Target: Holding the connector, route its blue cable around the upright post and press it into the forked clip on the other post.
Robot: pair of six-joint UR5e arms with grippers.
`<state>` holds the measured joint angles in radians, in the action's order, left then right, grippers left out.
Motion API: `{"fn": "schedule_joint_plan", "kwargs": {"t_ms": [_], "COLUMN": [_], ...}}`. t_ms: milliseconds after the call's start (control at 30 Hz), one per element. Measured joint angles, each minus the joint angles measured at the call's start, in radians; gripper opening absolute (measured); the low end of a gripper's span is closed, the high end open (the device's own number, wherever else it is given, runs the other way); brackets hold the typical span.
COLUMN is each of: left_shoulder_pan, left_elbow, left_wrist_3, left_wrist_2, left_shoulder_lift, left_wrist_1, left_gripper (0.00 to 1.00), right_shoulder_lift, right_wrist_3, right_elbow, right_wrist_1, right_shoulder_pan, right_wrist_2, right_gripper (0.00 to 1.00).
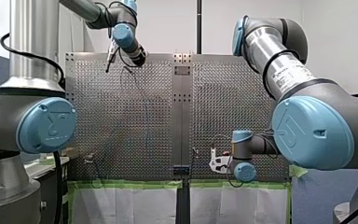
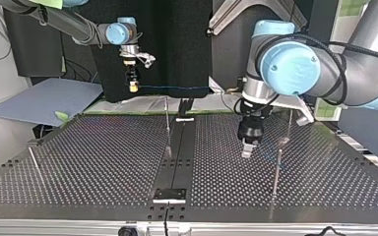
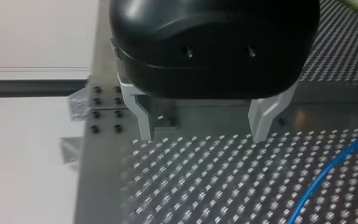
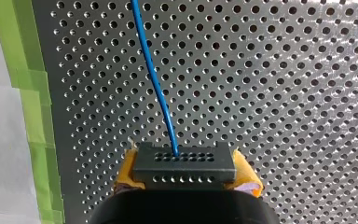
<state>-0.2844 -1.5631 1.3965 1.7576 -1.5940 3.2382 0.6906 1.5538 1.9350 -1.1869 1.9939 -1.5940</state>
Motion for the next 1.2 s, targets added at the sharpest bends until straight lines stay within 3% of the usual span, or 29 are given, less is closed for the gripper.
{"fn": "schedule_joint_plan", "kwargs": {"t_ms": [333, 867, 1200], "left_shoulder_pan": [-0.075, -0.071, -0.058], "left_elbow": [0.0, 0.0, -0.024], "left_wrist_3": [-0.055, -0.042, -0.083], "left_wrist_2": [0.089, 0.226, 0.304], "left_shoulder_lift": [-0.004, 0.0, -0.001], "left_wrist_1": [0.018, 0.07, 0.046], "left_gripper": [1.0, 1.0, 1.0], "right_shoulder_lift": [-0.002, -0.007, -0.01], "right_wrist_3": [-0.002, -0.003, -0.003], "right_elbow": [0.0, 0.0, 0.0], "right_wrist_1": [-0.002, -0.002, -0.002], "right_shoulder_pan": [0.0, -0.001, 0.0], "right_wrist_2": [0.001, 0.001, 0.002], "right_gripper": [0.0, 0.0, 0.0]}}
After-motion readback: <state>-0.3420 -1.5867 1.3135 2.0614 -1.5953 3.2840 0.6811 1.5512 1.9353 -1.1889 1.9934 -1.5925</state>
